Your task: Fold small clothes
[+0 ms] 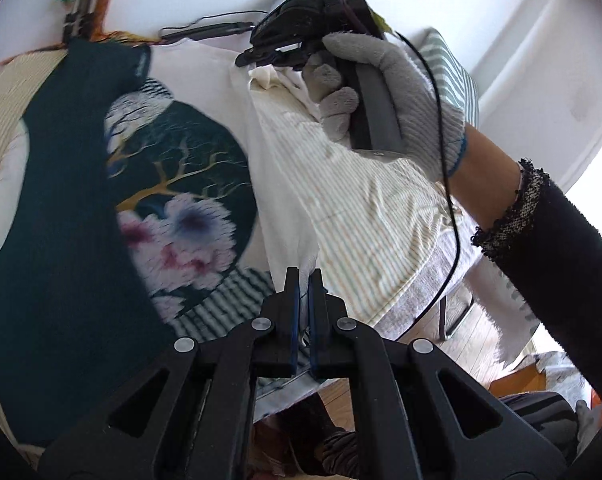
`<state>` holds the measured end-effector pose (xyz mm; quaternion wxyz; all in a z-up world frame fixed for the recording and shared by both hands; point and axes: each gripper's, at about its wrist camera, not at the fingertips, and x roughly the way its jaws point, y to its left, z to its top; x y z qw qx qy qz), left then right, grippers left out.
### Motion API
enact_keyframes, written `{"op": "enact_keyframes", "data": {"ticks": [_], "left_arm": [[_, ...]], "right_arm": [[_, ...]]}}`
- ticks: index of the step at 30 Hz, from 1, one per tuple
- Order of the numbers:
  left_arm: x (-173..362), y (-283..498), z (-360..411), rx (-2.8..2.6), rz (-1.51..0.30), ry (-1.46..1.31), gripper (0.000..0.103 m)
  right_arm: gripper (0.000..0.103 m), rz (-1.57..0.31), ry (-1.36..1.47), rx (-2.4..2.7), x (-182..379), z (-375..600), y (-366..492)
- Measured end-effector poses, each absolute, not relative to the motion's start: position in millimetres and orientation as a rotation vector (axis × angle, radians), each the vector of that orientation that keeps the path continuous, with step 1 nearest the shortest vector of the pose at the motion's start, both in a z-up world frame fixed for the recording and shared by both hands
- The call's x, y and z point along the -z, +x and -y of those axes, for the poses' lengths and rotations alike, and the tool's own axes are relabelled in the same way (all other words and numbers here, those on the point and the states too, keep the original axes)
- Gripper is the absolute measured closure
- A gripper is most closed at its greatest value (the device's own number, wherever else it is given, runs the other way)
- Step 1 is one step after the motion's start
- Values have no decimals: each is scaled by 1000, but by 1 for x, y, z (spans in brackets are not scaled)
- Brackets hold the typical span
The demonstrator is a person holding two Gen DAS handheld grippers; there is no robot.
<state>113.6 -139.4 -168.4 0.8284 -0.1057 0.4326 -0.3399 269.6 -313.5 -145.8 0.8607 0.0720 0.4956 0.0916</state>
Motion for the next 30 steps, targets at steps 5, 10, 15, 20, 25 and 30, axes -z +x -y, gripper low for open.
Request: {"op": "enact_keyframes", "data": {"ticks": [5, 10, 15, 20, 25, 30], "left_arm": [[173, 109, 104, 675, -903, -291, 102], [178, 107, 72, 634, -890, -353, 102], [184, 105, 51, 601, -889, -383, 102], [190, 101, 34, 572, -895, -387, 102], [199, 103, 29, 555, -919, -396, 102], [199, 102, 29, 552, -925, -374, 102]], "right_arm": [[100, -1017, -4, -226, 144, 252, 277], [100, -1017, -72, -261, 146, 206, 284], [100, -1032, -127, -299, 155, 166, 293], [100, -1058, -170, -335, 176, 134, 298], [97, -1109, -177, -371, 200, 122, 301], [68, -1153, -137, -476, 193, 129, 295]]}}
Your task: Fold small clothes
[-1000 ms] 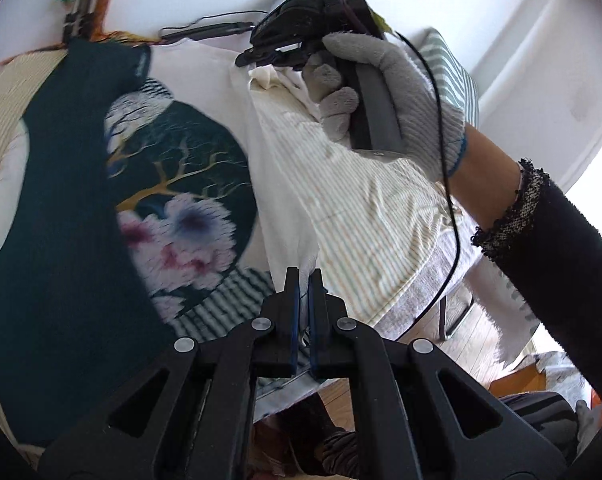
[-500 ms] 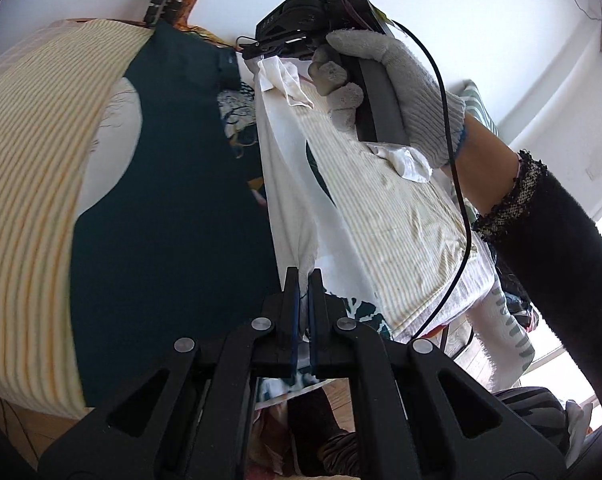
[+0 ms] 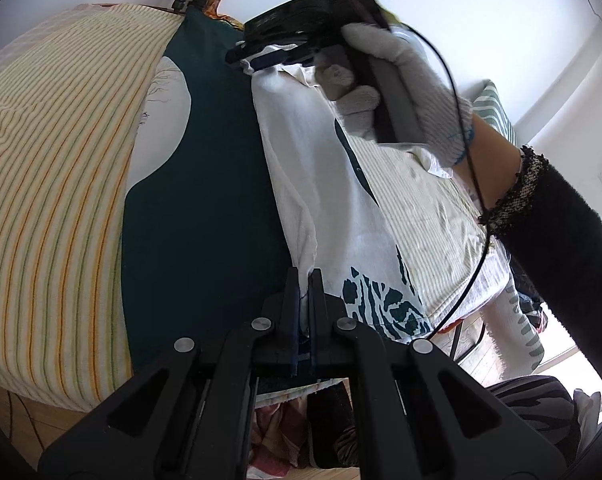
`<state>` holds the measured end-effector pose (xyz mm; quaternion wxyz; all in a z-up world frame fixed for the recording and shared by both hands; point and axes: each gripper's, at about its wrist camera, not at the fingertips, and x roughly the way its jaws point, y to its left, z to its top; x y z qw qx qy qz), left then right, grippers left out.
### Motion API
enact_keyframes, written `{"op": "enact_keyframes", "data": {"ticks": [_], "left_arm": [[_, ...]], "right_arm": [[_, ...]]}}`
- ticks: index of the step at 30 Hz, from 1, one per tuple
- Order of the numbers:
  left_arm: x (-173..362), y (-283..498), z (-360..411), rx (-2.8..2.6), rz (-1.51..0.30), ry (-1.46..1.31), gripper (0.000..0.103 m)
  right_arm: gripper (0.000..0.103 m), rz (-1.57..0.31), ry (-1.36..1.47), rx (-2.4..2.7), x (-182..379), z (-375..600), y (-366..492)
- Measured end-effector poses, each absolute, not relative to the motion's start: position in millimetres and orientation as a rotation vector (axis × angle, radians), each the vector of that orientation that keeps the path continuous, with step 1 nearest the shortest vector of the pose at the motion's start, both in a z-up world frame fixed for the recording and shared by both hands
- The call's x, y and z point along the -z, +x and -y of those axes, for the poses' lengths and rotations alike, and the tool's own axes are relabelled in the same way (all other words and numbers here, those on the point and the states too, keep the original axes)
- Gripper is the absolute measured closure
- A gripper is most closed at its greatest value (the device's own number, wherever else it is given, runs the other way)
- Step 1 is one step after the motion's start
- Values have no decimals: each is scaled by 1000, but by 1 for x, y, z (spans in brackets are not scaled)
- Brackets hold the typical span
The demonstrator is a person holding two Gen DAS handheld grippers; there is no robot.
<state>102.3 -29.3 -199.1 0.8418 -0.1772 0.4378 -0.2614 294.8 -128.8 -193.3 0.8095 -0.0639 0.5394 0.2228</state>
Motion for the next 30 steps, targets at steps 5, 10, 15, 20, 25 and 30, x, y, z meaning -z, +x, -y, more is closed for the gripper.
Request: {"op": "enact_keyframes", "data": {"ticks": [5, 10, 15, 20, 25, 30], "left_arm": [[199, 100, 24, 564, -924, -352, 102], [191, 88, 20, 577, -911, -315, 84], [181, 83, -1, 546, -880, -362, 84], [174, 87, -22, 476, -844, -385, 84], [173, 91, -37, 433, -813, -404, 84], [175, 95, -50, 410, -797, -431, 84]], "right_arm": [[52, -1072, 1, -501, 156, 184, 284], [43, -1029, 157, -250, 152, 264, 311], [43, -1085, 222, -145, 179, 293, 330], [60, -1123, 275, -178, 195, 290, 338], [101, -1102, 304, -224, 176, 284, 344], [101, -1040, 332, -259, 137, 266, 363]]}}
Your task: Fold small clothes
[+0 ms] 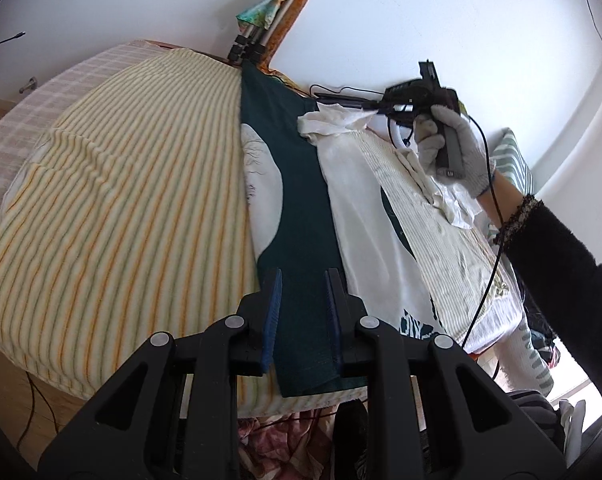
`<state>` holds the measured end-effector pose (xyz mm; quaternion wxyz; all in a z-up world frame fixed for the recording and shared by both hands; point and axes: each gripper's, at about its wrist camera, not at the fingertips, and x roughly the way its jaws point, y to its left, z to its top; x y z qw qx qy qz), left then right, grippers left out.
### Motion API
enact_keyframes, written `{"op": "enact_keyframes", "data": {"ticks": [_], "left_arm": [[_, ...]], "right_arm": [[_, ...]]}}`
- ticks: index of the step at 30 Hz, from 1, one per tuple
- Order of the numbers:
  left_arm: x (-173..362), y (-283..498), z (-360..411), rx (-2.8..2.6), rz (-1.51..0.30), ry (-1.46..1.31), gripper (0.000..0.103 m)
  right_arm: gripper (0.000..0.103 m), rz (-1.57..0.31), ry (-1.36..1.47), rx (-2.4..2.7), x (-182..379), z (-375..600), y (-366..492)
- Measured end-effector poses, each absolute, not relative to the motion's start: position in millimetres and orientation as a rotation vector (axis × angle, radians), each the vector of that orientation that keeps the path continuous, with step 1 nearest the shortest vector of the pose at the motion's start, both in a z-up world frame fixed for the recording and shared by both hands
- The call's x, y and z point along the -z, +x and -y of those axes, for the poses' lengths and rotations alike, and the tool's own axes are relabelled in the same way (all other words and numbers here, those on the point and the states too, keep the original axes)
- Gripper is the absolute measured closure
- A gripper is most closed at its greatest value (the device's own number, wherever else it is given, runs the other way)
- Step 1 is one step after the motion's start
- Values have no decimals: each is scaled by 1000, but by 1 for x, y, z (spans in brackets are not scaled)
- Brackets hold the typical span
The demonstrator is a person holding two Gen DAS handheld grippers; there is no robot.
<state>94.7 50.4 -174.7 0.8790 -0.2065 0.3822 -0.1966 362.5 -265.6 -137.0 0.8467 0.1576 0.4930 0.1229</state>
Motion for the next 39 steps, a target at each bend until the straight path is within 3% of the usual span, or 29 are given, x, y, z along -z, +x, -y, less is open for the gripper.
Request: {"op": "enact_keyframes", "data": {"ticks": [7, 14, 17, 19, 21, 23, 25, 27, 32, 36, 39], "left_arm": [[177, 92, -61, 374, -794, -435, 84], [182, 93, -63, 338, -807, -420, 84], [183, 96, -62, 333, -813, -422, 84], [183, 96, -61, 338, -817, -430, 84], [182, 96, -59, 347, -817, -431, 84], [182, 98, -56, 364, -831, -430, 84], [182, 98, -55, 375, -844, -436, 72], [184, 98, -56, 380, -860, -445, 68], [189, 100, -58, 395, -929, -473, 68], [195, 99, -57, 419, -973, -502, 67], [199, 98, -54, 429, -997, -526, 67]], "right_arm": [[101, -1023, 275, -315, 119, 196, 414], [101, -1078, 191, -332, 156, 131, 456], [92, -1129, 144, -343, 174, 119, 461], [78, -1146, 135, -340, 174, 125, 457], [77, -1117, 152, -356, 163, 137, 445], [76, -1087, 158, -331, 149, 159, 427], [76, -1078, 218, -339, 136, 189, 399], [76, -1076, 240, -346, 125, 216, 361], [75, -1149, 220, -349, 120, 265, 235], [59, -1223, 289, -372, 139, 283, 136], [59, -1256, 333, -416, 153, 282, 92]]}}
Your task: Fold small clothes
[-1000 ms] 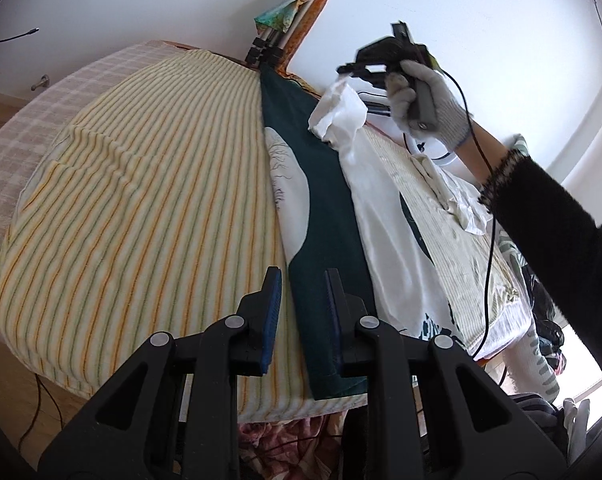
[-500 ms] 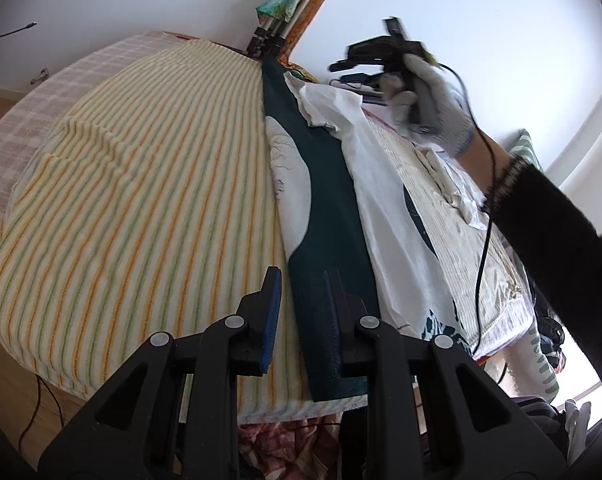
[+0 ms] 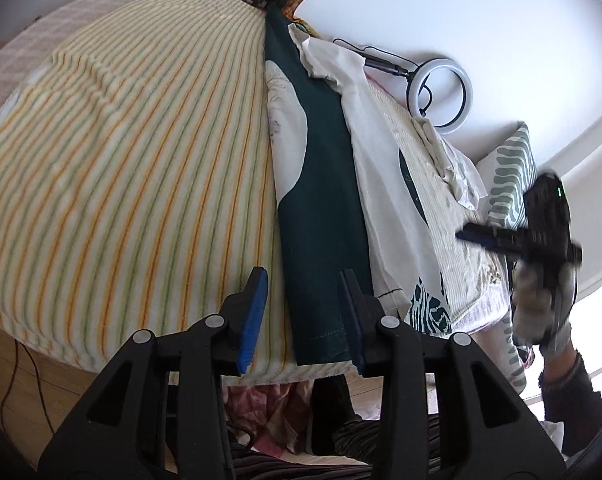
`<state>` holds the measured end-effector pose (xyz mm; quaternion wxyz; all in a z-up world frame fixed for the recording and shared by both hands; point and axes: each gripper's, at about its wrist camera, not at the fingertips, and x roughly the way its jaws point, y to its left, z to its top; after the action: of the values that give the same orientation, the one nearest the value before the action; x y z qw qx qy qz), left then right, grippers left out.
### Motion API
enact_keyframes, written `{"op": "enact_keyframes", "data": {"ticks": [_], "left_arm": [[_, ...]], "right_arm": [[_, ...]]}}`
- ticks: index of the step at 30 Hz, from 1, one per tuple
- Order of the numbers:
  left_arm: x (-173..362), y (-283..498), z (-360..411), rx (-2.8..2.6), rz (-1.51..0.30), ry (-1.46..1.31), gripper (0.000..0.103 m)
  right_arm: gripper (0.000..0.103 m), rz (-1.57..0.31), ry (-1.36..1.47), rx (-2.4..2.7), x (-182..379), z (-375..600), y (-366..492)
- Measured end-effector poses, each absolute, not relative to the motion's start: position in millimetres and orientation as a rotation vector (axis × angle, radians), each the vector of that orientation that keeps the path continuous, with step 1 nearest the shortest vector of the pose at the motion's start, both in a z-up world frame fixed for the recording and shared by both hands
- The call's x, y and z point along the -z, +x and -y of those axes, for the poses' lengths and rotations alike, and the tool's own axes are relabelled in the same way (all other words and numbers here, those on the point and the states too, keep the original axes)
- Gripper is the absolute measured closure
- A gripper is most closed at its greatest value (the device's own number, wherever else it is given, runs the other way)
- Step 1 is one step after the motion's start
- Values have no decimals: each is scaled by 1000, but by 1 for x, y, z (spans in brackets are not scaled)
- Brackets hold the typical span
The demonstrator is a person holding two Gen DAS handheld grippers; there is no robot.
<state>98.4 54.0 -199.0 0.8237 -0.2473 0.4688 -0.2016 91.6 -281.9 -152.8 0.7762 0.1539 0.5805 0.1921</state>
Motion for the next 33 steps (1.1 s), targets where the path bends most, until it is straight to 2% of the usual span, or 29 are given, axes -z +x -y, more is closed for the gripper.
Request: {"op": "enact_keyframes", "data": {"ticks": [4, 9, 12, 13, 14, 15, 16, 25, 33], "left_arm": [[199, 98, -54, 415, -1004, -559, 67], [200, 90, -55, 404, -1029, -602, 67], [201, 89, -46, 437, -1052, -600, 68], [201, 91, -42, 435, -1052, -579, 83], [201, 93, -38, 435, -1060, -557, 97], [202, 96, -33, 444, -1070, -544, 103], [202, 97, -31, 442, -1067, -537, 103], [175, 75, -45, 441, -977, -527, 103], [196, 75, -48, 430, -1019, -541, 103]], "right_arm": [[59, -1296, 332, -479, 177, 268, 60], [59, -1273, 341, -523, 176, 264, 49], [62, -1284, 331, -542, 178, 261, 46], [70, -1289, 326, -542, 180, 258, 46], [73, -1284, 313, -542, 181, 255, 46], [85, -1284, 298, -554, 181, 252, 46], [102, -1302, 295, -581, 184, 246, 42], [103, -1197, 334, -568, 157, 269, 27], [103, -1257, 342, -556, 184, 265, 28]]}}
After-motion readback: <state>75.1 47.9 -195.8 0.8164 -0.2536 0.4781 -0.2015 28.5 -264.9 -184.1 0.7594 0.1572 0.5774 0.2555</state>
